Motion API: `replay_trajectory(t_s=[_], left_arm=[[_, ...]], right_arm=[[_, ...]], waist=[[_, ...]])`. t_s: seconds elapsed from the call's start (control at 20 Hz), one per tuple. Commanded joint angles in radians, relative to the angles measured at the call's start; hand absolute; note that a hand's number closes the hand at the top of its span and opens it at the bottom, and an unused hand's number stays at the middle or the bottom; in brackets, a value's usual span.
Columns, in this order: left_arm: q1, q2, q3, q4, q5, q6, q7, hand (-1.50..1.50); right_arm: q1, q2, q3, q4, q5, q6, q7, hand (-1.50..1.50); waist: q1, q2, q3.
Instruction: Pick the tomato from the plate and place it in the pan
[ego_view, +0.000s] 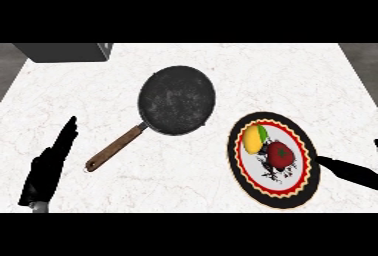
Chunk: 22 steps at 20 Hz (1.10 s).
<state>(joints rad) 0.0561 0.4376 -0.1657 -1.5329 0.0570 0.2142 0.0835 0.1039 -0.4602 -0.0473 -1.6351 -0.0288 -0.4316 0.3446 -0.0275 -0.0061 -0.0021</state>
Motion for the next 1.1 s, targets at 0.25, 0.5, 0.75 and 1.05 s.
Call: replay_trajectory(t_s=[0.25, 0.5, 0.75, 1.05], left_arm=[[0.002, -0.023, -0.017, -0.022, -0.027, -0.006, 0.007, 0.00], [0.000, -0.016, -0.022, -0.076, -0.044, -0.017, 0.053, 0.00], [-0.027, -0.066, -0.021, 0.007, -0.072, -0.020, 0.015, 0.00], [-0.029, -0.094, -0.016, -0.020, -0.097, -0.017, 0.027, 0.00]], right_arm=[[0.057, -0.285, 0.041, -0.175, 0.038, 0.279, 0.272, -1.50], [-0.084, -0.345, 0.044, -0.229, -0.081, 0.447, 0.432, -1.50], [-0.241, -0.282, 0.139, -0.181, -0.060, 0.505, 0.562, -1.50], [-0.410, -0.219, 0.193, -0.039, -0.049, 0.584, 0.702, -1.50]], waist=[[0.023, 0.005, 0.000], [0.036, 0.006, 0.001], [0.036, 0.008, 0.001], [0.038, 0.008, 0.002]])
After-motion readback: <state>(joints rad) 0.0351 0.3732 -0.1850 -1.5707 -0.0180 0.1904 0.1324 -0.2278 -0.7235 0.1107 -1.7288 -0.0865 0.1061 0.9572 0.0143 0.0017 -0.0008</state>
